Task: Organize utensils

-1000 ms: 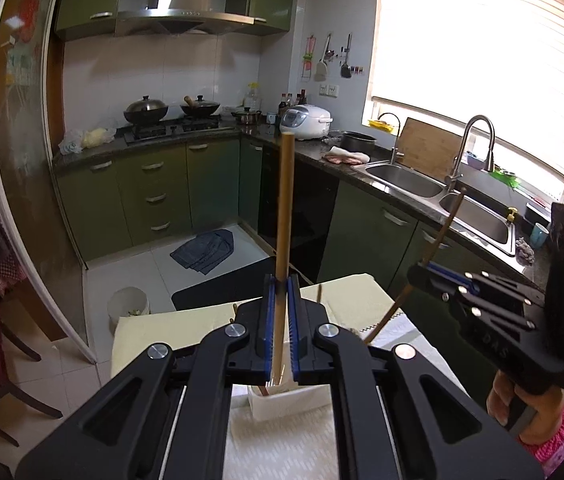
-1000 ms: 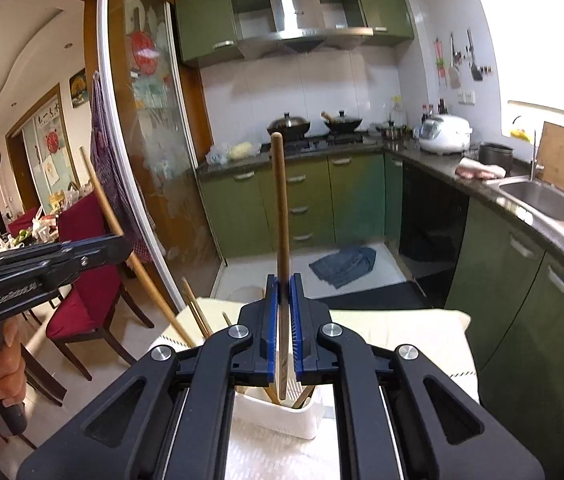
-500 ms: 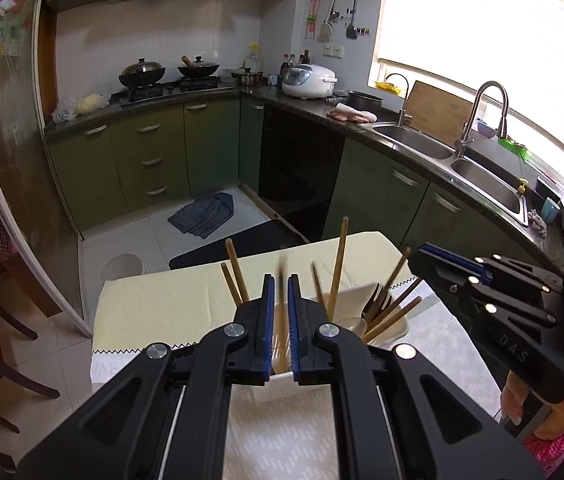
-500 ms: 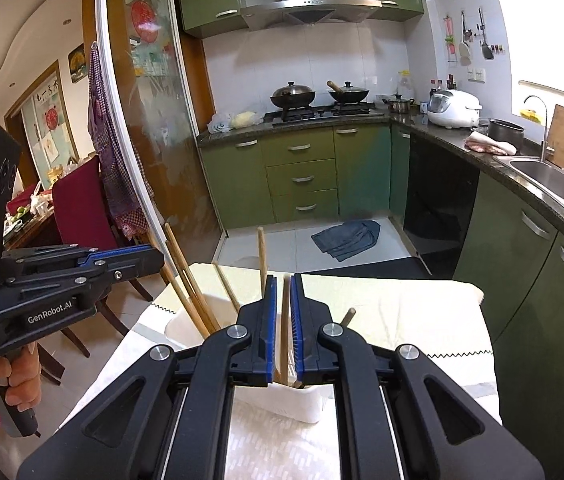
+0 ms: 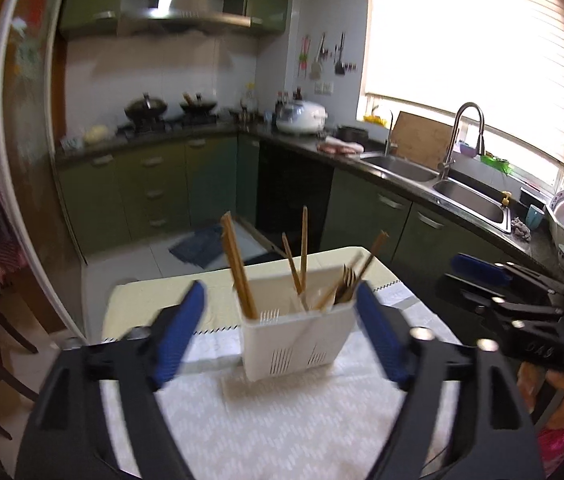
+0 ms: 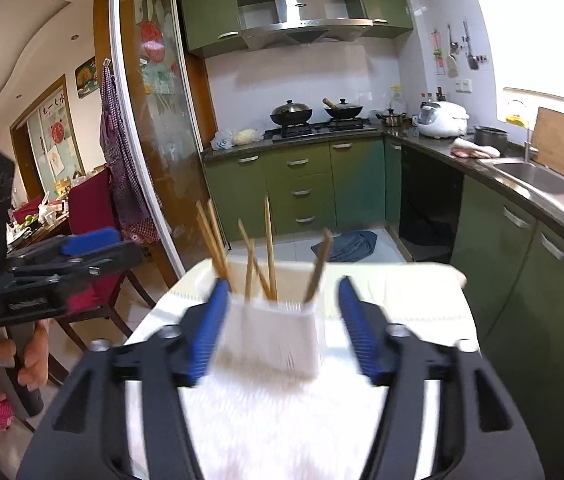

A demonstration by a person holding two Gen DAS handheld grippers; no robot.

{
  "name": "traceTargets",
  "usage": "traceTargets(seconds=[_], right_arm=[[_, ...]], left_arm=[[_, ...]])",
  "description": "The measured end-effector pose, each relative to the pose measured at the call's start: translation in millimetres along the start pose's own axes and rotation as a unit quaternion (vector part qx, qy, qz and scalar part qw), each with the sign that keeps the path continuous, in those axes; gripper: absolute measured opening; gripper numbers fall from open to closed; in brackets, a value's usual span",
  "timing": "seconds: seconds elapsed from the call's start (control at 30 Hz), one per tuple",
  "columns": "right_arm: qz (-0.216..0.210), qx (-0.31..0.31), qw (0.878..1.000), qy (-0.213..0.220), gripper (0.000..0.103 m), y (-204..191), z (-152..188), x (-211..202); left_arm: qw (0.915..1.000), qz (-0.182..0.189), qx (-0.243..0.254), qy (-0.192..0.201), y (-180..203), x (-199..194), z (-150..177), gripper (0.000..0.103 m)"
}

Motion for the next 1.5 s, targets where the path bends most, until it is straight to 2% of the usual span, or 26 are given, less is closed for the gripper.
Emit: traceTargets(seconds=[0.03, 0.1, 0.2, 0.3, 0.43, 0.6, 0.8, 1.07, 1.5], right_arm=[[0.003, 0.0, 1.0, -0.002, 0.079, 0.7, 12.6, -11.7], [0.008, 0.0, 1.0, -0.004, 0.09, 1.5, 35.8, -31.9], [0.014, 0.005, 1.0, -0.006, 0.098, 2.0, 75.4, -63.9], [0.026, -0.007, 1.0, -0.004, 0.098, -3.3, 112.5, -96.1], [0.039, -0.033, 0.998, 0.021, 0.098, -22.5, 139.4, -138.4], [0.032, -0.05, 0.996, 0.067, 0.098, -55.7, 137.0, -194.0], [0.05, -0.057, 0.995, 0.069, 0.098, -76.7, 133.2, -214.0], [0.088, -0.068, 0.991, 0.071, 0.098, -78.5, 131.1, -214.9], [0.08, -0.08, 0.992, 0.055, 0.098, -87.9, 128.8, -195.3]], left_arm=[[1.0, -0.004, 0.0, 0.006, 1.1, -9.6, 8.6, 0.086], [0.9998, -0.013, -0.005, 0.014, 0.4, -27.4, 28.7, 0.091], [0.9991, -0.025, -0.021, 0.027, -1.6, -57.0, 64.0, 0.096], [0.9981, -0.037, -0.04, 0.027, -6.9, -81.8, 92.4, 0.096], [0.9975, -0.04, -0.052, 0.026, -11.7, -114.3, 110.5, 0.096], [0.9959, -0.055, -0.044, 0.056, -8.3, -163.2, 110.5, 0.096], [0.9964, -0.038, -0.041, 0.063, 6.4, -187.2, 114.1, 0.096], [0.9975, -0.037, -0.034, 0.049, 15.0, -183.4, 118.7, 0.096], [0.997, -0.048, -0.038, 0.047, 5.0, -186.5, 119.8, 0.096]])
Point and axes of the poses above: each gripper's, at about its wrist camera, not at the fingertips, and x roughly the way its jaws point, y to its right, z to its underside, the point moved 8 cm from there along x, roughly the way its jaws point, and after that the axes turned 6 degrees about -z, right-handed, at the moved point
